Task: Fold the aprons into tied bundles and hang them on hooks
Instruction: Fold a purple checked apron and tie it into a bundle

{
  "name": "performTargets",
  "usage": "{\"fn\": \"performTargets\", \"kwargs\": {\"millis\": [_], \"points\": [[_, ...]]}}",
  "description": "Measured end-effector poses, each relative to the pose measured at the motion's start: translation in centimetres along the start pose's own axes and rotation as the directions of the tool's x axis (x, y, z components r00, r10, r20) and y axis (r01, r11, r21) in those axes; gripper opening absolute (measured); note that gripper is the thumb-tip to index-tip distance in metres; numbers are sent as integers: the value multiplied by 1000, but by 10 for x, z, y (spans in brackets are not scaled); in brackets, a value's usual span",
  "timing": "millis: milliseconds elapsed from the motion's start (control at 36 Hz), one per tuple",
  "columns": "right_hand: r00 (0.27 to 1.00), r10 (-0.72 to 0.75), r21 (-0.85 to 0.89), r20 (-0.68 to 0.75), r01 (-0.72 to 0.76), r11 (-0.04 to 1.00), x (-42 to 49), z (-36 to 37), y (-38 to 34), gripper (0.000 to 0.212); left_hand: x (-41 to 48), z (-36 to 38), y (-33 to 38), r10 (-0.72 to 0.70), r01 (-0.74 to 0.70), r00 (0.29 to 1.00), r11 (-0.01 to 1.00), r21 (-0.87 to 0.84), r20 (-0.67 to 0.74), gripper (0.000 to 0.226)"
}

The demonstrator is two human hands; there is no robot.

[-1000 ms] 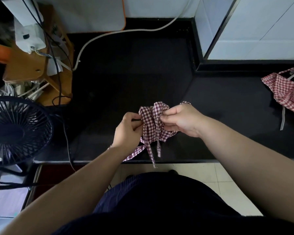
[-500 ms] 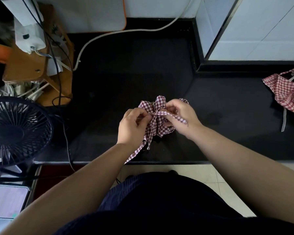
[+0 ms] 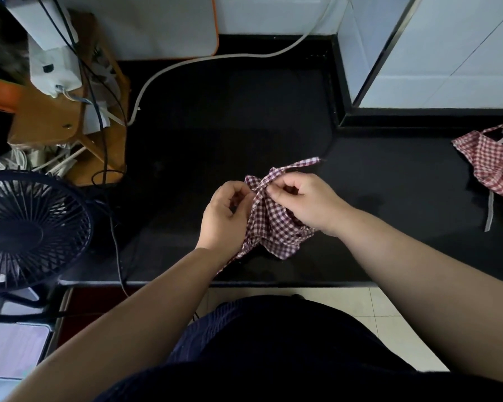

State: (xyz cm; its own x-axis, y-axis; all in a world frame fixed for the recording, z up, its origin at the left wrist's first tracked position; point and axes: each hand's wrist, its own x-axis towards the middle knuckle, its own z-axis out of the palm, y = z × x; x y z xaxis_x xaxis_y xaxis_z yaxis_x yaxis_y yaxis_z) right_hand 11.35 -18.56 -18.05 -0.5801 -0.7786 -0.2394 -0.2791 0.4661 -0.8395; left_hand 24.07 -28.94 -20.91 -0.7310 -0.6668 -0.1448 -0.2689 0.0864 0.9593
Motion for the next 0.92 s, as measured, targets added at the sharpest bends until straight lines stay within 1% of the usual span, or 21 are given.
{"fn": "performTargets", "kwargs": {"millis": [56, 111, 167, 194, 222, 306, 361, 417, 528, 639, 750, 833, 889, 917], "points": [[999, 27, 30, 21, -27, 999, -1, -1, -1, 16, 1, -2, 4, -22, 23, 1000, 997, -68, 18, 16], [997, 81, 64, 20, -82, 995, -1, 2, 2, 17, 2, -2, 4, -55, 63, 996, 990, -130, 64, 19], [991, 132, 31, 34, -133, 991, -4, 9, 8, 18, 1, 0, 0, -89, 106, 987, 986, -131, 132, 27], [987, 155, 15, 46, -156, 988, -7, 12, 11, 18, 0, 0, -3, -106, 124, 982, 986, -111, 157, 27], [984, 170, 33, 58, -172, 985, -10, 16, 14, 17, -1, 0, -5, -124, 142, 978, 985, -100, 165, 24], [980, 180, 202, 85, -194, 960, -16, 22, 16, 14, -1, 0, -7, -173, 189, 978, 972, -140, 114, 13], [978, 174, 194, 112, -194, 962, -17, 22, 13, 14, -2, 1, -5, -189, 202, 977, 967, -155, 95, 9], [977, 183, 203, 112, -203, 958, -18, 22, 13, 14, -2, 1, -4, -196, 215, 973, 961, -173, 119, 7], [964, 241, 319, 112, -265, 910, -20, 25, 15, 15, -3, 0, -5, -178, 209, 968, 961, -179, 175, 8], [965, 259, 315, 50, -261, 913, -18, 30, 14, 18, -6, 0, -3, -228, 285, 946, 922, -262, 229, 16], [974, 223, 250, 30, -223, 942, -18, 30, 12, 19, -4, 0, -8, -273, 326, 934, 917, -232, 231, 18], [980, 197, 231, 29, -199, 952, -20, 30, 11, 19, -5, 2, -10, -323, 371, 926, 877, -306, 195, 6], [974, 218, 266, 66, -227, 937, -20, 28, 10, 18, -5, 4, -10, -338, 399, 915, 829, -392, 219, 11], [966, 241, 310, 91, -258, 915, -19, 27, 11, 17, -3, 4, -10, -356, 427, 903, 796, -429, 240, 12]]}}
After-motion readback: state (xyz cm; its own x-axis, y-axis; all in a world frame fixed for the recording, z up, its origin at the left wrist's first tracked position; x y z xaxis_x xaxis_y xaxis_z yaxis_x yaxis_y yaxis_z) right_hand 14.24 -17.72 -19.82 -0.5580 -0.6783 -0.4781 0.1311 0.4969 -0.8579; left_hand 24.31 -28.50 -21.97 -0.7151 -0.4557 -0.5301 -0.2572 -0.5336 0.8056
